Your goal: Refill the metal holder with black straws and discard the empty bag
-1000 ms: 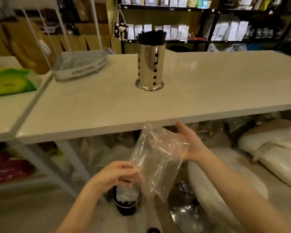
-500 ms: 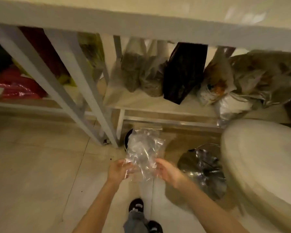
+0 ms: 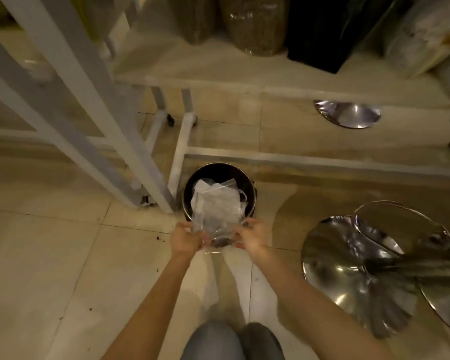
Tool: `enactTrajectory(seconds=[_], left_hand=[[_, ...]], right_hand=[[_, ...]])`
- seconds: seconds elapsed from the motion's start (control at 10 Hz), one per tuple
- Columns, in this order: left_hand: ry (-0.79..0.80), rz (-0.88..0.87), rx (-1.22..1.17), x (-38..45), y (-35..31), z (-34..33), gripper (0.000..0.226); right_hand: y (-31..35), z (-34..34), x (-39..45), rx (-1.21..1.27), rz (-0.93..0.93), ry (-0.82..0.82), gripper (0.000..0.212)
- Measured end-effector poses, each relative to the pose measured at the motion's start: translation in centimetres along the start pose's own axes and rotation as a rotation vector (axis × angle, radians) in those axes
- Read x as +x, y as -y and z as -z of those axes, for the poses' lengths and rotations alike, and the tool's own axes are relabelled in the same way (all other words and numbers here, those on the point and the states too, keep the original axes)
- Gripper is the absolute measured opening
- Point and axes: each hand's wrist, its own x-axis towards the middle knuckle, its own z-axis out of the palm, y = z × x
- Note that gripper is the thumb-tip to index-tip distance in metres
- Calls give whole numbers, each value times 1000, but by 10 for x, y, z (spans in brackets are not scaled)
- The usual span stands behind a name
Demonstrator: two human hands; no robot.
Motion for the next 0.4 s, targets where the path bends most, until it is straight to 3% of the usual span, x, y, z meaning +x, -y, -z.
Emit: enactTrajectory(seconds=[0.1,0.2,0.3,0.4], left_hand=[[-1,-7,50,28,19,-8,34],[91,29,97,36,23,-13,39],[165,-8,291,22,14,-10,46],[137,-94,394,-5,-11,3,44]], right_hand=[[-16,-3,29,-23,-10,1,23],[-27,0,52,-226,26,-10,12],[-26,8,51,-656,151,-26,22],[2,15,16,-763,255,-78,35]])
